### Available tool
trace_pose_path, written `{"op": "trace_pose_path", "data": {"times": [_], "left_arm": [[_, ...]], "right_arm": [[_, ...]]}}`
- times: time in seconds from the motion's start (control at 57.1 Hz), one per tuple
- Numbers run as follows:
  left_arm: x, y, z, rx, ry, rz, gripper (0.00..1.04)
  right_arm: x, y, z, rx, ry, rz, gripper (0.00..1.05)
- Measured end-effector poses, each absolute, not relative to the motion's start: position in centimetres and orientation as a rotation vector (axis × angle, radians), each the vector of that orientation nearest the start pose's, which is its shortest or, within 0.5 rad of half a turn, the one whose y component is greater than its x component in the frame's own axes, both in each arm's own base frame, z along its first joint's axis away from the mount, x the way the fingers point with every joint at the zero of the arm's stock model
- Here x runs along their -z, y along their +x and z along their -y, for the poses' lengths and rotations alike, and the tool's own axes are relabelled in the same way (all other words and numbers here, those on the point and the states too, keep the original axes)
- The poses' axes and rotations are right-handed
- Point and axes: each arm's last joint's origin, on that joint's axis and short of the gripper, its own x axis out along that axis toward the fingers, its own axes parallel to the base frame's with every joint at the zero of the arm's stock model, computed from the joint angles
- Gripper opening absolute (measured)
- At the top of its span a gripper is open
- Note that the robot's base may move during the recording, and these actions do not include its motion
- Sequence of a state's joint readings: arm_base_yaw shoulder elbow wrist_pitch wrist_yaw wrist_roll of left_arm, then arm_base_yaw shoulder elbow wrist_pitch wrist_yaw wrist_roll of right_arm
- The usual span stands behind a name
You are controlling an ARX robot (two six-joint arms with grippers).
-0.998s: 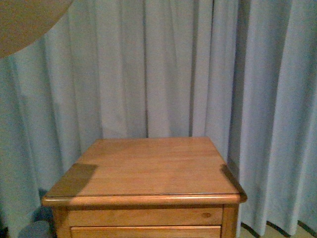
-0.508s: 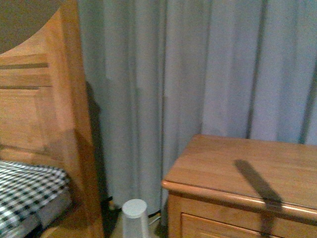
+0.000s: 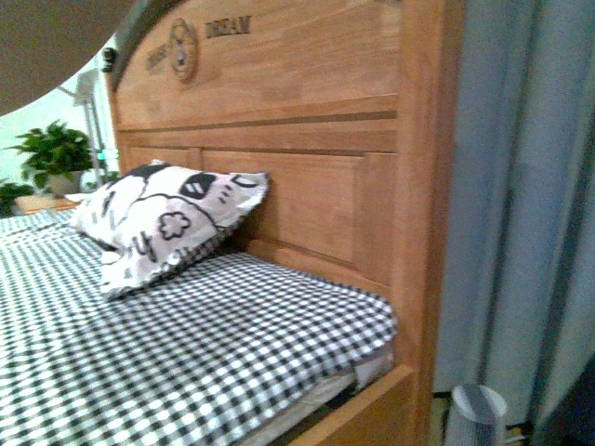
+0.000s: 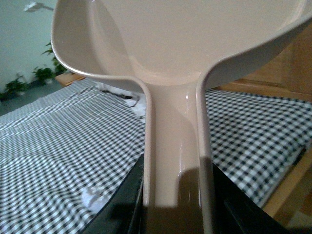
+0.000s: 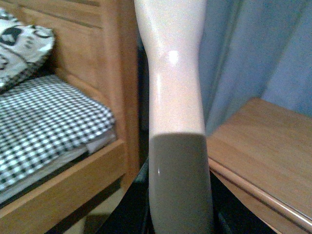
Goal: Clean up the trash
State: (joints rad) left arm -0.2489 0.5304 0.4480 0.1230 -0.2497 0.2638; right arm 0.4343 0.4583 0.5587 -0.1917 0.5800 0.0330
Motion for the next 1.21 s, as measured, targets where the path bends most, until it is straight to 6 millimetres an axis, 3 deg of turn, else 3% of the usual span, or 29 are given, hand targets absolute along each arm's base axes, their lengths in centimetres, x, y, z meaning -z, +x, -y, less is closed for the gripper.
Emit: {"op": "trace_pose_path", "data": {"times": [1.208], "left_arm": [[-27.99, 13.52, 2.75, 0.009, 0.255, 0.037, 0.28]], "right_arm": [[-29.62, 10.85, -3.25, 0.158, -0.009, -0.076, 0.20]]}}
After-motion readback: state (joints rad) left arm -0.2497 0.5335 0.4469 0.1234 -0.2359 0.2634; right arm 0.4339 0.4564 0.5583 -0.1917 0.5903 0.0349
